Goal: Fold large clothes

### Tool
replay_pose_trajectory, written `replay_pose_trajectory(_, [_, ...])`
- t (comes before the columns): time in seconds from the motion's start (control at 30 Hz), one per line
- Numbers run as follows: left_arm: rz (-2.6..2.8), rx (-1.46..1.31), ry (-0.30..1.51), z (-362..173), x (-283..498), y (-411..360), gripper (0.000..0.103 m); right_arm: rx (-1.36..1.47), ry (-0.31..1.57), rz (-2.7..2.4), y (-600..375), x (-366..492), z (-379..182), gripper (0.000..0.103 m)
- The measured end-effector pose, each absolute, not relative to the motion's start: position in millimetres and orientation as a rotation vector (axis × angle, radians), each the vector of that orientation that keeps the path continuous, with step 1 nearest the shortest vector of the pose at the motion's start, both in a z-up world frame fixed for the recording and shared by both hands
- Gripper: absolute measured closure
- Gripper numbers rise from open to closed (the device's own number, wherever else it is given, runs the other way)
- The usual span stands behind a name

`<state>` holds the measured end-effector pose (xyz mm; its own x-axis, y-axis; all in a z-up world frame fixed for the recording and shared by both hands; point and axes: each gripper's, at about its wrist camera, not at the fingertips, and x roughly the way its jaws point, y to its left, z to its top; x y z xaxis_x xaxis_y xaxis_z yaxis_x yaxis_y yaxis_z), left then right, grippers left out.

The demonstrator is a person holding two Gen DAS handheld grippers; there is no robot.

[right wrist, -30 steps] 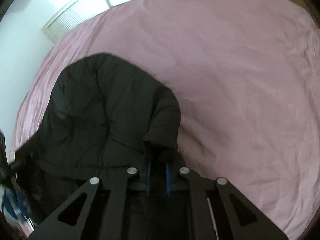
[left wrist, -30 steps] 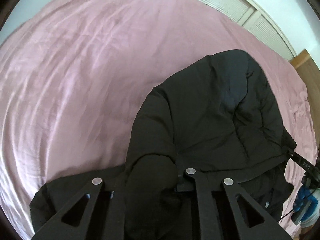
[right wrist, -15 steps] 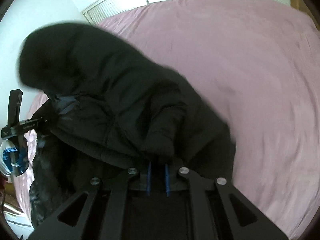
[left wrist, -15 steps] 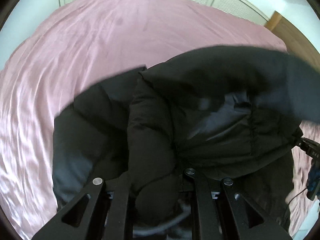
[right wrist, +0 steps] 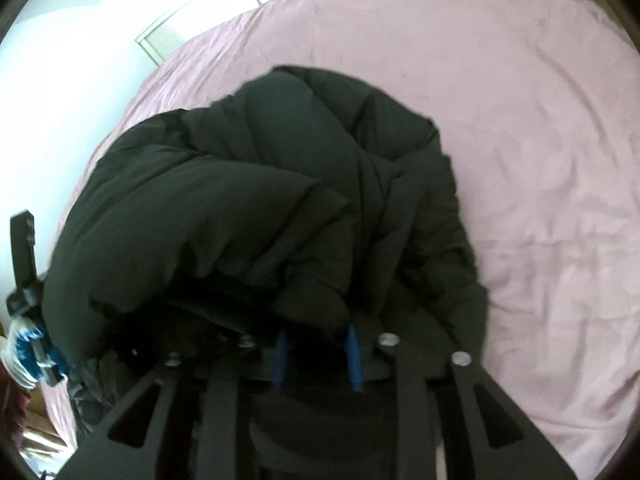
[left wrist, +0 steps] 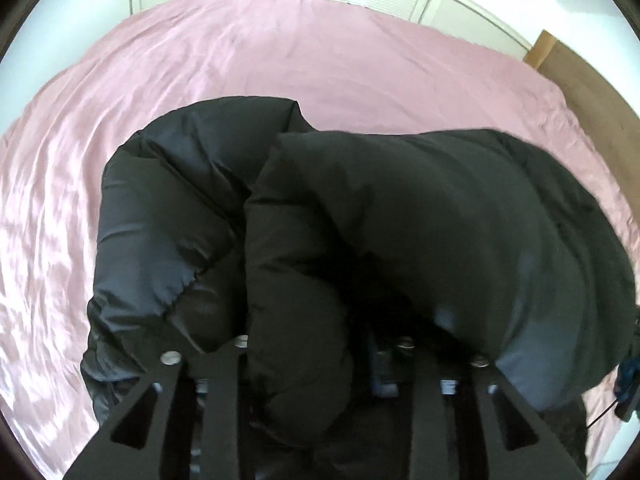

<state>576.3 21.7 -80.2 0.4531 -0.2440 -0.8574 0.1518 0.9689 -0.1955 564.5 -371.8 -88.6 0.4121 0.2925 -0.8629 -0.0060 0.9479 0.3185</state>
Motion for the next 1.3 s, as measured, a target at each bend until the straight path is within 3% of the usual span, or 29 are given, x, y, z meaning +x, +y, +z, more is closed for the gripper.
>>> replay_pose_trajectory(0.13, [-0.236,-0.082,1.079,-77,572,19,0.064,0.263,1.131,0.170,-373,551,-70,0.067])
replay_pose_trajectory(0.33, [-0.233,-0.093,1.054,-58,562,24,0.052,0.221,1.128,0.161,-383,523,-42,0.066])
replay_pose_trajectory(0.47, [-0.227,-0.105,1.044,-47,559,36,0.051,0.201,1.074,0.166,-382,511,-4,0.066])
replay_pose_trajectory(0.73, [-0.265,-0.149,0.910,7,573,31,0.050,0.177,0.949,0.200,-355,586,44,0.059])
replay_pose_trajectory(1.0, [-0.369,-0.119,0.913,0,630,-43,0.047,0.112,1.009,0.234,-308,628,17,0.059])
replay_pose_trajectory(1.3, [-0.339,-0.091,1.105,-85,625,-38,0.047,0.073,1.169,0.268,-293,596,-60,0.058])
